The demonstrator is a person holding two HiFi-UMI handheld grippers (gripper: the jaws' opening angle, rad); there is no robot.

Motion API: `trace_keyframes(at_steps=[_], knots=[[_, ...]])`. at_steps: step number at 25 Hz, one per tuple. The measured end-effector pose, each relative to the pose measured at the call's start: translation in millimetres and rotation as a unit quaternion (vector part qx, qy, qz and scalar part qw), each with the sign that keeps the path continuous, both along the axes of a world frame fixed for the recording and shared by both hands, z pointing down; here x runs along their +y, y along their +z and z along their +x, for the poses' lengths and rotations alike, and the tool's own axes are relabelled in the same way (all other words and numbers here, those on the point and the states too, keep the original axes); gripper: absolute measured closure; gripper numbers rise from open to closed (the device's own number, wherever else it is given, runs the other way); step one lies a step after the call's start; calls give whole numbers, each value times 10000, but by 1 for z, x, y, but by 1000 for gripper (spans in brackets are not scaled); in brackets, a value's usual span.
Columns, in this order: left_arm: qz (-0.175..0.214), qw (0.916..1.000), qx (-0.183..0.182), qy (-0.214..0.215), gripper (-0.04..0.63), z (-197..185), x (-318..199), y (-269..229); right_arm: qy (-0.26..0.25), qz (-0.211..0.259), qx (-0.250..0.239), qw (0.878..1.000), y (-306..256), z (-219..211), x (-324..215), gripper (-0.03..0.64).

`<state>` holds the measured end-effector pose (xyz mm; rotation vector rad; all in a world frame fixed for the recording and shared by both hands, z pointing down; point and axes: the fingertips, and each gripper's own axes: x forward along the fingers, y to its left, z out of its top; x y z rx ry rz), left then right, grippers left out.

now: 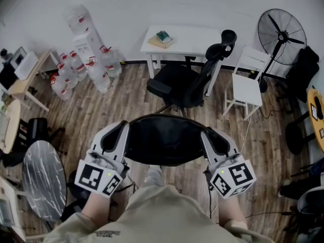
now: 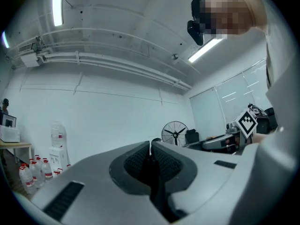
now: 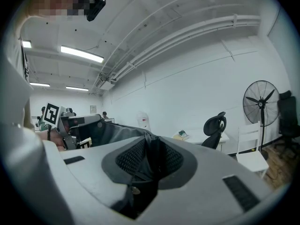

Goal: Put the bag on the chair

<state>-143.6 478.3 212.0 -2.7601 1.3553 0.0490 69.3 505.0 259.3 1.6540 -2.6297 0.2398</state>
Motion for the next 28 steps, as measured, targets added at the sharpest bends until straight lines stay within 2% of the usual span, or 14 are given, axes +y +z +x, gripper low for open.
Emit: trace_keyframes(at_steps=[6,12,20,28], knots=[[-78,10000,29,-40,568,-6,-28,12,-32,-114,13,9999,11,-5,-29,526],[-156,9998,123,-60,568,-15,-78,21,-62,-218,24,9997,19,-14,-79,526],[-288,9995,100,96,568,-29,-175,28,47,-398,8,9992,26,-29,-169,528],[-411,9987,131,276,568,-60,-281,28,248,-541,-43,9982,26,-62,-267,528]])
